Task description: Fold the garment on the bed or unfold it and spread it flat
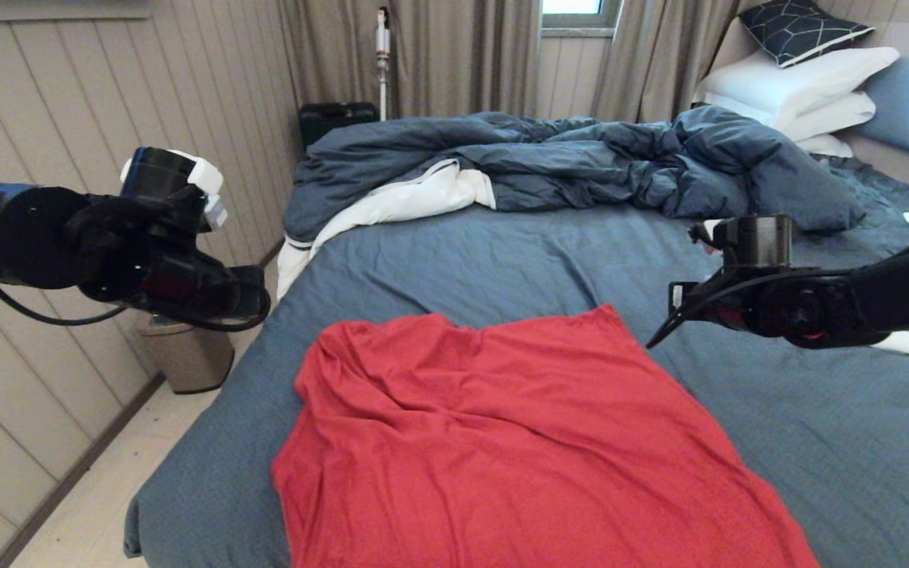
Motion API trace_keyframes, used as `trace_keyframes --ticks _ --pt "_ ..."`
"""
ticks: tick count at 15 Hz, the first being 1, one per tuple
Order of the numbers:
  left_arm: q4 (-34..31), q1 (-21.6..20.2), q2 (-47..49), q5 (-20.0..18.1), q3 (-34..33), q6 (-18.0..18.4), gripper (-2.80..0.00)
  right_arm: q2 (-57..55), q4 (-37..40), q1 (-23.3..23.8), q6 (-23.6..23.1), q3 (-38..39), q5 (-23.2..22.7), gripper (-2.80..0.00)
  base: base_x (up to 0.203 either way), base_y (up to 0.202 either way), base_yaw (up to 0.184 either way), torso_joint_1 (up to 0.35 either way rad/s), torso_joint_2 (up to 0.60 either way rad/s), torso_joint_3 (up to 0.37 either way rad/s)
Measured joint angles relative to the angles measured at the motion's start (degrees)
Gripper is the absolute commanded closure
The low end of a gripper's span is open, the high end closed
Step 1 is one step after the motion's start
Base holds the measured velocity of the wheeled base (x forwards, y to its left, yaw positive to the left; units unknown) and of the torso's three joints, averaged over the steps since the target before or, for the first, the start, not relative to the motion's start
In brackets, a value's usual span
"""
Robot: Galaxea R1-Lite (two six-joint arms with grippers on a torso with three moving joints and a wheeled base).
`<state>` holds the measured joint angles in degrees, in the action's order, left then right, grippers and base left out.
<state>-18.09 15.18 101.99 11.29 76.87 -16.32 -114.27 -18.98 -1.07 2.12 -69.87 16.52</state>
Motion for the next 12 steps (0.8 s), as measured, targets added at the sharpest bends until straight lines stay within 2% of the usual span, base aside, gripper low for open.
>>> trace_keyframes --ticks 2,5,8,10,12 --pt "-2.85 -0.06 -4.82 -0.66 -3.14 -0.55 0.00 5.79 3.94 0.33 2.19 4.41 -4.28 0.00 0.000 0.000 0.000 0.000 0.00 0.000" --pt "-4.13 -0.01 -15.50 -3.93 -10.77 -0.60 0.00 16.29 12.09 0.73 4.86 10.48 -10.40 0.00 0.000 0.000 0.000 0.000 0.00 0.000" --pt "-4.29 -0.01 -30.12 -5.17 -22.04 -0.49 0.00 29.65 18.66 1.68 6.09 18.75 -17.11 0.00 0.000 0.000 0.000 0.000 0.00 0.000" --pt "-4.48 -0.03 -41.63 -2.79 -30.40 -0.49 0.00 40.02 22.78 2.90 6.38 25.98 -22.17 0.00 0.000 0.000 0.000 0.000 0.00 0.000" --pt "-5.11 -0.06 -52.89 2.35 -38.64 -0.45 0.00 50.12 28.03 4.29 6.42 32.01 -26.35 0.00 0.000 0.000 0.000 0.000 0.00 0.000"
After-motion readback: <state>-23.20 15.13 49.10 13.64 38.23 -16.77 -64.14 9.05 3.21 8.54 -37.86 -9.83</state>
